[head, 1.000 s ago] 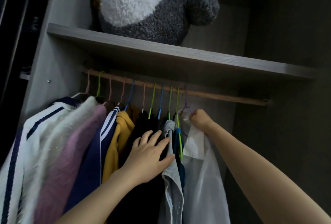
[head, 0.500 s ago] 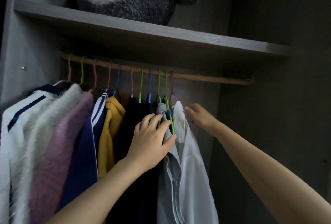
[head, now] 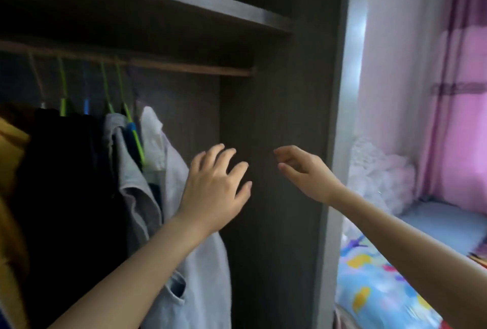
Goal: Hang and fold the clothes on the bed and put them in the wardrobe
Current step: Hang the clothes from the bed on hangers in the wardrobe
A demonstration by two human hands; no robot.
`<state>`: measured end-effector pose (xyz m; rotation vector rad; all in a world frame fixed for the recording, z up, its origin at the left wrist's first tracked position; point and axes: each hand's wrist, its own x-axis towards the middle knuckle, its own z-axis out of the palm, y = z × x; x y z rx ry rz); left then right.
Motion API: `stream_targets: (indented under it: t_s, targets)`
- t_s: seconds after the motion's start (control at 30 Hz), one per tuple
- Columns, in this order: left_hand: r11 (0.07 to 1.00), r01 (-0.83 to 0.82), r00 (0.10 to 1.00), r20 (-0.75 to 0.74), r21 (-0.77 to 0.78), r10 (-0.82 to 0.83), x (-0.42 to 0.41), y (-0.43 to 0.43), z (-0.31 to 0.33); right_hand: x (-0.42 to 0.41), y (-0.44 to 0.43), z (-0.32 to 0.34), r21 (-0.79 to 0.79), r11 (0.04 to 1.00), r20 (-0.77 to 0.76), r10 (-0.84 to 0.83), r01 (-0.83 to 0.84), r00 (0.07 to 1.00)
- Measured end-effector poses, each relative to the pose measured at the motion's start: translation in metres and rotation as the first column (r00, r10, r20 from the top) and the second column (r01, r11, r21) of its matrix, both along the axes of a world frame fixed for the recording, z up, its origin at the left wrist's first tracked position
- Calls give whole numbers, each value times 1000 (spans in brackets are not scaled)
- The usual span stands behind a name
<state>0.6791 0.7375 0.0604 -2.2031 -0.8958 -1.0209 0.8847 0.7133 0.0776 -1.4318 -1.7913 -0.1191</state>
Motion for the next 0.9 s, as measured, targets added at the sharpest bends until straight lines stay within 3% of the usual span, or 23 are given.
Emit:
stream_targets:
  t_s: [0.13,0.33,0.6,0.9]
  targets:
    - [988,121,993,24,-92,-119,46,-8,-14,53,-50,-24,15,987,-10,-158,158,987]
    - [917,317,948,49,-241,-314,134,-36,-42,128,-129,-56,-95,934,-46,-350,345,936]
    - [741,560,814,80,-371,-575,268,-116,-91,230,-273,-102,-260,749,-9,-633,610,774]
    - [481,612,722,195,-628,-664,386,-212,-173,311,-443,-167,-439,494,-37,-845,751,534]
